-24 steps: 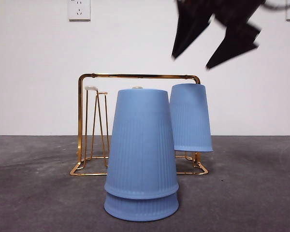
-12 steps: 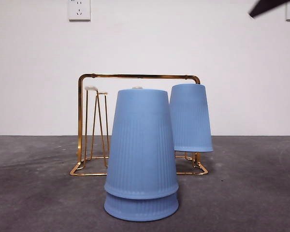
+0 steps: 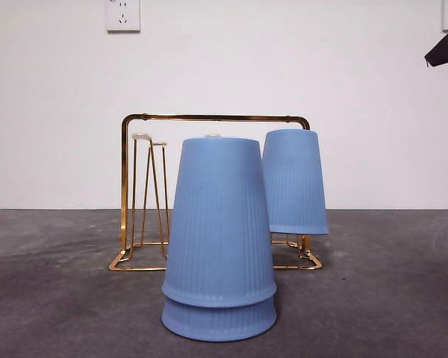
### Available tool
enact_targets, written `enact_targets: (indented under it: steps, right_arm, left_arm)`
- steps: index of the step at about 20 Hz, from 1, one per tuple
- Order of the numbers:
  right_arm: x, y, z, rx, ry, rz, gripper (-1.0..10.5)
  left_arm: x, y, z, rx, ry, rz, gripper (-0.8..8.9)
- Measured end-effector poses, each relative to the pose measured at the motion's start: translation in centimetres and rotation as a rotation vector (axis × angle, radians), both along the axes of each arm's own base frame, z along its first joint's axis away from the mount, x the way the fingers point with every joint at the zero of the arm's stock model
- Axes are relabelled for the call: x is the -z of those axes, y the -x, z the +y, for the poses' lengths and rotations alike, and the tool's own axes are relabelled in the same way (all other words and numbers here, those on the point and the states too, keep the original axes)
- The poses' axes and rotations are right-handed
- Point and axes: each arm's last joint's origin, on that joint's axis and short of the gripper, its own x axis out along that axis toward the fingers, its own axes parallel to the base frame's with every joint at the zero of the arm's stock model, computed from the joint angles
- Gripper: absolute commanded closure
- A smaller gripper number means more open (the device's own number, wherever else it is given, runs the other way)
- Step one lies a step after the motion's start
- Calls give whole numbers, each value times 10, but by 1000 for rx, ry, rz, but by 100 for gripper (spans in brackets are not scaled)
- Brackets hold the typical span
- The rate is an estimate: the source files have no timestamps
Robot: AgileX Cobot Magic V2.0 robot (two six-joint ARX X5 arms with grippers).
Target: Pick the top cup and place it on cupholder, pick up the mid cup and place it on cupholder, last pick the bottom cup and place it on cupholder.
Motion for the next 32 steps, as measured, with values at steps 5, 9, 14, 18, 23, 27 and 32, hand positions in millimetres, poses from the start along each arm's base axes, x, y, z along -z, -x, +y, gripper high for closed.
enact_targets:
  steps: [5, 9, 14, 18, 23, 27, 32]
  right_arm:
    - [0, 0, 0, 8, -7, 13, 474]
    - [0, 0, 0, 11, -9, 17, 474]
    - [0, 0, 0, 11, -8, 18, 474]
    - [0, 0, 0, 11, -7, 19, 474]
    - [0, 0, 0, 11, -7, 19, 474]
    - [1, 0, 0, 11, -7, 19, 474]
    - [0, 0, 0, 11, -7, 19, 474]
  left_arm:
    - [2, -22, -32, 68, -45, 21, 378]
    - [-6, -39, -72, 123, -124, 0, 376]
    - [8, -56, -121, 184, -270, 22, 374]
    - [27, -65, -149, 202, -380, 31, 367]
    - [44, -71, -168, 234, -424, 32, 367]
    - [54, -76, -175, 236, -459, 48, 367]
    - [62, -79, -179, 243, -486, 59, 369]
